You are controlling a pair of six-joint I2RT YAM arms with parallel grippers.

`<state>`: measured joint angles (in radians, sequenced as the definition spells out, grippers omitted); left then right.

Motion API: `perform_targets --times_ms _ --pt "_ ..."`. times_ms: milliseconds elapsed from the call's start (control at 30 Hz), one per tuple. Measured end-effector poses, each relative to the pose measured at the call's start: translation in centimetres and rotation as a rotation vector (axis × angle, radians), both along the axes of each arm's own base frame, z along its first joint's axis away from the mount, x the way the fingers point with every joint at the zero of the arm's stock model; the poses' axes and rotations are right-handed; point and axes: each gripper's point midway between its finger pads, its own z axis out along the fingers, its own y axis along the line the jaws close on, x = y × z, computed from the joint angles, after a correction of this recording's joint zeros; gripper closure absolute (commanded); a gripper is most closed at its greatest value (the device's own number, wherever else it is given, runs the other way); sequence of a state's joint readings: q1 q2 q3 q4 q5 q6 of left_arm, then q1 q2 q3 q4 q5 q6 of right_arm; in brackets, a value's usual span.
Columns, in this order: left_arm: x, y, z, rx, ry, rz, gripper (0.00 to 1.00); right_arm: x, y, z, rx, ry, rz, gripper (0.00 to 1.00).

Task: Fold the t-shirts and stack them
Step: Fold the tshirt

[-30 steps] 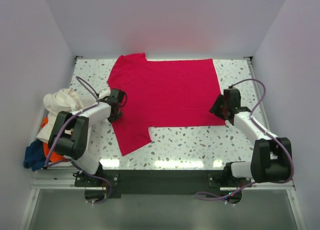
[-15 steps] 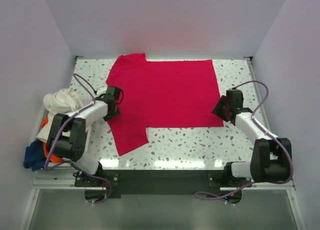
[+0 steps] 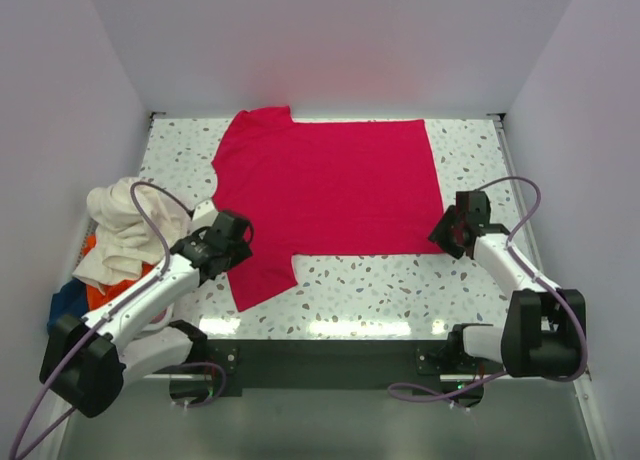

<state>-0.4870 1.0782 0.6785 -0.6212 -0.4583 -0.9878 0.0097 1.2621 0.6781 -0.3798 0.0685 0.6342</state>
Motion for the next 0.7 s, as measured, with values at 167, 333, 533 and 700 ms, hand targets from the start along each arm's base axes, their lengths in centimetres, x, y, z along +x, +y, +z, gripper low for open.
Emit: perform_targets --times_ms 167,333,533,700 --pt "-4.5 0.3 -2.6 0.006 0.093 0.027 0.39 -0.7 0.0 -0.1 0.007 0.011 -0.001 0.53" --pt "-6.8 -0.4 -3.5 -0.022 0.127 0.041 0.38 -0.6 0.2 0.1 0.016 0.003 0.003 0.53" --pt "-9.7 -1.3 -5.6 -0.009 0.213 0.026 0.38 -0.3 0.6 0.3 0.037 -0.014 0.011 0.54" --pt "-10.9 -1.4 -7.1 0.007 0.266 0.023 0.41 -0.2 0.6 0.3 0.038 -0.019 0.009 0.54"
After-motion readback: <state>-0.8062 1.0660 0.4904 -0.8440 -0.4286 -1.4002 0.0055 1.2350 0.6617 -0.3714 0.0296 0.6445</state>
